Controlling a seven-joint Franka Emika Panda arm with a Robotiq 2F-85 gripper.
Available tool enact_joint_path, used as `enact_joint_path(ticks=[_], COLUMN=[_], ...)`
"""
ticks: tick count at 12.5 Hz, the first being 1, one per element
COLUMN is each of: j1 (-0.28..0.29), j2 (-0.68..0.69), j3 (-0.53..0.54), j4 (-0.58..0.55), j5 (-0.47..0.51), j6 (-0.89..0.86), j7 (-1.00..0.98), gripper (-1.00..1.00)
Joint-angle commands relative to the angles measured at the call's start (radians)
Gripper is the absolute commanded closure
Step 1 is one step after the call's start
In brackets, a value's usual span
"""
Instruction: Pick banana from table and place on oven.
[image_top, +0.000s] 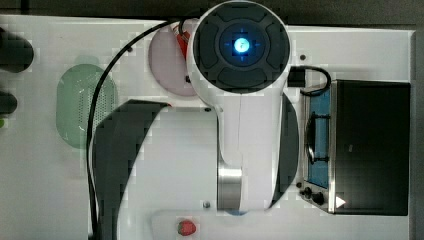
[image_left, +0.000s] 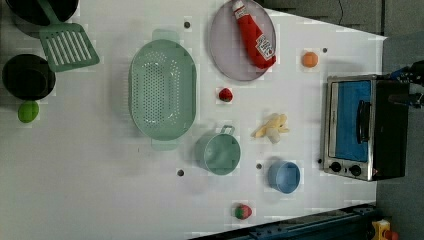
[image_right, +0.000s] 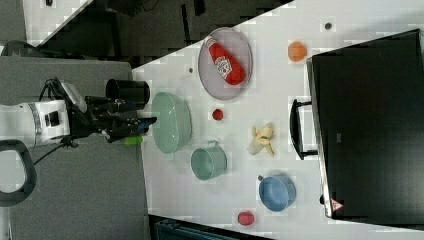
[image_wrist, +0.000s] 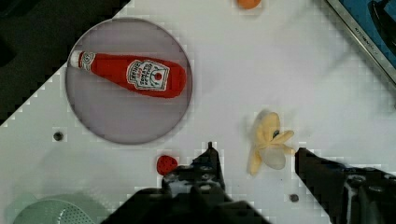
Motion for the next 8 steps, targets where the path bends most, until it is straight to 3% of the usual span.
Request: enact_joint_path(ticks=[1, 3, 8], j1=[-0.037, -0.036, -0.032], j2=[-0.469, -0.468, -0.389], j3=[-0.037, -0.036, -0.035], j4=[-0.319, -0.321, -0.335], j5=[-0.011, -0.011, -0.011], j6=[-0.172, -0.168, -0.134], j7=[0.088, 0.088, 0.088], gripper=[-0.59, -1.00, -1.00])
